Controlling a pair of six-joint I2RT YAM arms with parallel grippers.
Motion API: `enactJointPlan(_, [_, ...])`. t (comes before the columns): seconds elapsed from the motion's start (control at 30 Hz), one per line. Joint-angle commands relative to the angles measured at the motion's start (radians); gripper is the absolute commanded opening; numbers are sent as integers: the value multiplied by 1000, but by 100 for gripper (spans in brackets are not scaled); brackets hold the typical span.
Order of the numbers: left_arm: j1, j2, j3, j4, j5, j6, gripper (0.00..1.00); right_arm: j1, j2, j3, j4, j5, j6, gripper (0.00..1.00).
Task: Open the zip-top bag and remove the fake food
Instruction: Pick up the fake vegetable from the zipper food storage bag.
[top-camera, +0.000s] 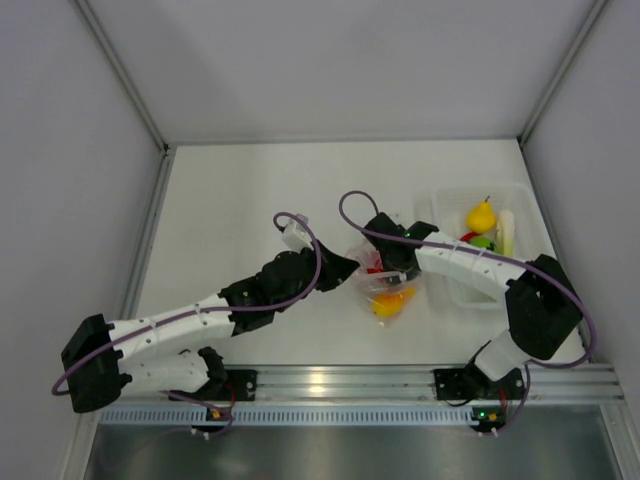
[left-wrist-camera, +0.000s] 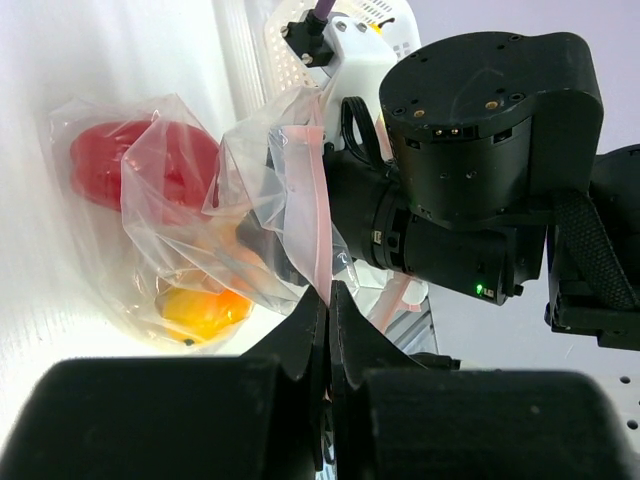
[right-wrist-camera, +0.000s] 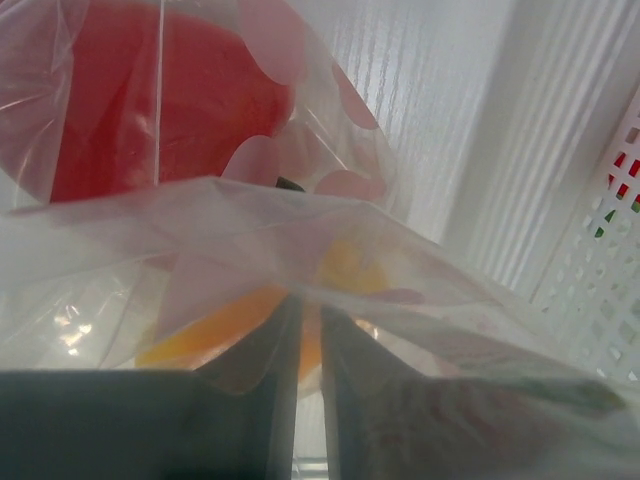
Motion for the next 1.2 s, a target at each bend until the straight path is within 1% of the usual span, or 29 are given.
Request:
enactJointPlan(0.0, [1,-46,10,54,-13,5,0,-38,-1,36,-122,16,-31,14])
enactJointPlan(0.2, [2,-40,-2,56,-33,-6,0,-36,-4,51,-208,-65,-110,14])
enactJointPlan(0.27, [2,-40,-2,56,-37,-13,0,-35,2,27,-196,-42,-109,14])
enactJointPlan(0.33, [1,-51,2,56,-49,-10,0,-36,-44,-4,-87,-67,-101,14])
enactJointPlan(0.37, [1,-52,8,57,-54,-6,0,-35,-67,-39,-26,-109,-88,13])
enactJointPlan(0.4, [2,-55,15,57,-57,2,0,-36,-116,-58,87,-140,-65,12])
enactJointPlan(0.43, [2,-58,22,57,-54,10,0,-35,-144,-76,159,-175,-52,13])
enactJointPlan(0.47, [1,-57,36,73,-44,40,0,-36,-173,-122,224,-226,-31,12])
enactJointPlan(0.5, [2,-55,42,92,-30,60,0,-36,-200,-144,282,-248,15,11])
enactJointPlan(0.53, [1,-51,50,103,11,80,0,-35,-245,-159,378,-254,38,13])
enactJointPlan(0.67, [2,-32,82,103,58,108,0,-25,-273,-182,441,-150,46,13])
enactJointPlan(0.77, [2,-28,85,103,69,125,0,-25,-245,-175,436,-125,-41,13])
enactJointPlan(0.93, [1,-6,94,105,96,139,0,-30,-227,-194,465,-70,-103,12])
enactJointPlan(0.97, [1,-2,96,105,101,145,0,-33,-231,-213,483,-96,-100,13])
enactJointPlan(1.0, [2,3,97,103,114,149,0,-44,-245,-220,523,-108,-88,20])
enactJointPlan(1.03, [2,15,102,105,122,149,0,-47,-250,-227,539,-120,-74,22])
enactJointPlan(1.17, [2,38,108,103,145,155,0,-48,-256,-243,643,-255,-31,27])
